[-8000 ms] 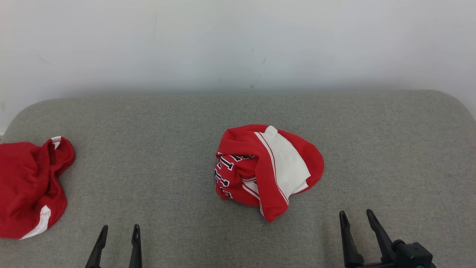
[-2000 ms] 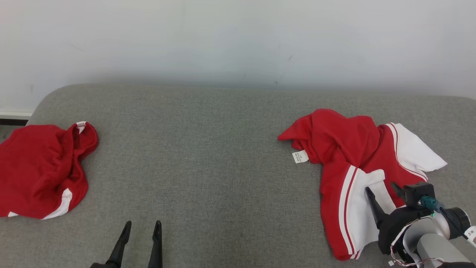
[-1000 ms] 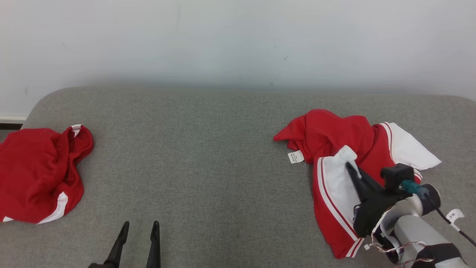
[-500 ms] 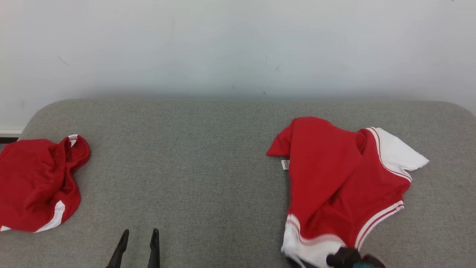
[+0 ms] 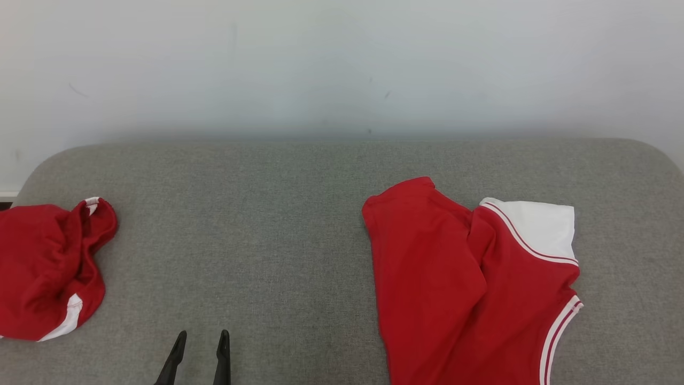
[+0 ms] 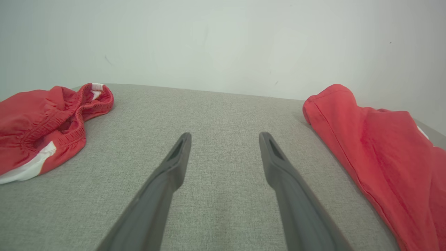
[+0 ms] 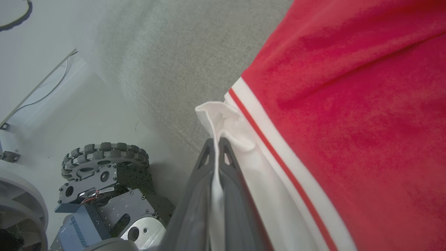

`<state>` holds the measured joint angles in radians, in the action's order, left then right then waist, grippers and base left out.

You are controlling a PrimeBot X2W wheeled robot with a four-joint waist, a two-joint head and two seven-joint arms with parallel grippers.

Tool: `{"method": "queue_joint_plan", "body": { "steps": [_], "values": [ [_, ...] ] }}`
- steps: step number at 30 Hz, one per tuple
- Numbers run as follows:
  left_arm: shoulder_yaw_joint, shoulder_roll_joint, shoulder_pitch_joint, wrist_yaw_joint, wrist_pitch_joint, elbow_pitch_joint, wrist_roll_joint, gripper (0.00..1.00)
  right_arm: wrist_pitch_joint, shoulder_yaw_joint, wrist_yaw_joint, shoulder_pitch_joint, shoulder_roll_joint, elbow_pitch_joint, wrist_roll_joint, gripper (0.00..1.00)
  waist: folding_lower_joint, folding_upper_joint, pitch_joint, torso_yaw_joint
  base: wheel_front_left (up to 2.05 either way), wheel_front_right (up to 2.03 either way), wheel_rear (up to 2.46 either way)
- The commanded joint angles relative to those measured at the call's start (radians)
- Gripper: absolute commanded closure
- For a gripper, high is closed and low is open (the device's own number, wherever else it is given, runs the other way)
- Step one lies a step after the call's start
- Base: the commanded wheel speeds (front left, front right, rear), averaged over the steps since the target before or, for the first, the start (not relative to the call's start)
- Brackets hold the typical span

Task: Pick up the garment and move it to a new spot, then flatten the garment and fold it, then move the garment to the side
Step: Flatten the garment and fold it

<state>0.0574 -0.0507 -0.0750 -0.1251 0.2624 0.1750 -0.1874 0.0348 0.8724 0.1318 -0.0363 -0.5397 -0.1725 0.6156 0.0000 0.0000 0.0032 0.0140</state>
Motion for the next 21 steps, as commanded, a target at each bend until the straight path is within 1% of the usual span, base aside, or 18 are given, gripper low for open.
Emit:
{"method": "queue_joint_plan", "body": {
  "steps": [1, 11, 14, 19, 21],
  "values": [
    [-0.002, 0.001, 0.0, -0.005, 0.003, -0.001, -0.009, 0.0, -0.015, -0.022, -0.002, -0.003, -0.004, 0.009, -0.004, 0.0, 0.0, 0.0, 0.0, -0.004, 0.0, 0.0, 0.0],
    [-0.003, 0.001, 0.003, -0.003, 0.003, -0.003, -0.01, 0.0, -0.069, -0.217, -0.002, -0.009, -0.017, 0.063, 0.015, 0.0, 0.0, 0.0, -0.001, -0.014, 0.0, 0.0, 0.0],
    [-0.003, 0.001, 0.006, -0.003, 0.003, -0.003, -0.008, 0.0, -0.079, -0.308, -0.002, -0.023, -0.027, 0.033, -0.022, 0.0, 0.0, 0.0, -0.001, -0.013, 0.0, 0.0, 0.0],
    [-0.008, 0.001, 0.006, -0.003, 0.003, -0.005, 0.005, 0.0, -0.073, -0.481, -0.002, -0.043, 0.002, -0.057, -0.109, 0.0, 0.0, 0.0, -0.002, -0.011, 0.0, 0.0, 0.0],
    [-0.009, 0.001, 0.007, -0.003, 0.003, -0.005, 0.012, 0.0, -0.059, -0.531, -0.002, -0.055, 0.014, -0.098, -0.145, 0.0, 0.0, 0.0, -0.002, -0.008, 0.0, 0.0, 0.0]
  ]
}}
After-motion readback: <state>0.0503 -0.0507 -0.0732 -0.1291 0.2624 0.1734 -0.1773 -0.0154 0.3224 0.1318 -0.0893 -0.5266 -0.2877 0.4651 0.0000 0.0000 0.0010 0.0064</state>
